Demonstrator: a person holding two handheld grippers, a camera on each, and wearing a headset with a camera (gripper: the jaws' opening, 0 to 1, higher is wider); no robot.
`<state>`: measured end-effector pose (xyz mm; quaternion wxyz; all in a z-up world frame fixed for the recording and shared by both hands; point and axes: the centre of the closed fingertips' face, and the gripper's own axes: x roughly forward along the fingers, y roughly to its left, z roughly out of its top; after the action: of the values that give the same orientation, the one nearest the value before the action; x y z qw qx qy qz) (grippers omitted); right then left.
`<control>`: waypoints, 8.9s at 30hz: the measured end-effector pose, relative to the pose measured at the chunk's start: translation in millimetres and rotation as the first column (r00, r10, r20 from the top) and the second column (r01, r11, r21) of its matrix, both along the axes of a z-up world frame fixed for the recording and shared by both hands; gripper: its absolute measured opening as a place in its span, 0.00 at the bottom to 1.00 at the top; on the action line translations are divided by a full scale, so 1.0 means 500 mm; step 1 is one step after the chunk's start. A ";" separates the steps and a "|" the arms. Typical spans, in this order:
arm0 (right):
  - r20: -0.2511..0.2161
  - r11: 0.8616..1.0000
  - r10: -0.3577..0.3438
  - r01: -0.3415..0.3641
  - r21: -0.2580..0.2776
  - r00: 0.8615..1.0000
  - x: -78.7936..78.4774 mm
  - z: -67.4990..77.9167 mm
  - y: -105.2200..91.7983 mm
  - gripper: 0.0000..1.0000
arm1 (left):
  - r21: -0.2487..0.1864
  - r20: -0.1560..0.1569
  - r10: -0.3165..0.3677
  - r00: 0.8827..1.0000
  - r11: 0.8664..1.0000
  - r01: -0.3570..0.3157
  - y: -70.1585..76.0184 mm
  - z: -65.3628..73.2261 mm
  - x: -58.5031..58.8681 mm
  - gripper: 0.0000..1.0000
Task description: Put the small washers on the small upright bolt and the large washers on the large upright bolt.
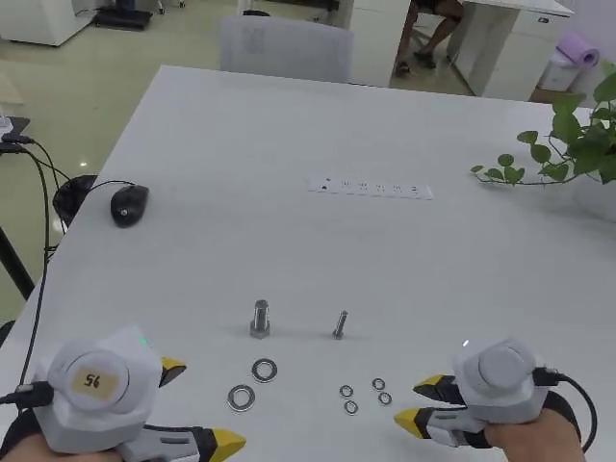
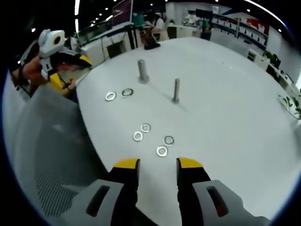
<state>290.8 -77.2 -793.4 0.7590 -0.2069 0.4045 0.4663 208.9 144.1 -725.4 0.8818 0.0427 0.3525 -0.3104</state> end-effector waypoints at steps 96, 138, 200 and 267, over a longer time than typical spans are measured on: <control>-0.035 0.954 0.282 -0.284 -0.091 0.959 0.010 -0.059 0.068 0.14 | 0.025 0.003 0.016 1.000 1.000 -0.016 0.016 0.005 -0.011 0.68; -0.054 0.827 0.528 -0.528 -0.196 0.847 -0.006 -0.061 0.064 0.15 | 0.029 -0.009 0.022 1.000 0.999 -0.022 0.020 -0.003 -0.022 0.68; -0.066 0.795 0.585 -0.587 -0.151 0.809 -0.004 -0.060 0.088 0.13 | 0.032 -0.006 0.027 1.000 0.999 -0.027 0.025 0.004 -0.019 0.67; 0.064 0.820 0.548 -0.520 -0.239 0.834 0.190 0.074 0.184 0.13 | 0.014 0.007 0.046 0.999 0.999 -0.046 0.027 0.013 0.000 0.67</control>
<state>385.7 15.0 -756.6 0.5959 -0.4214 0.3272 0.6002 208.9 157.4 -718.7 0.8896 0.0420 0.3526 -0.2871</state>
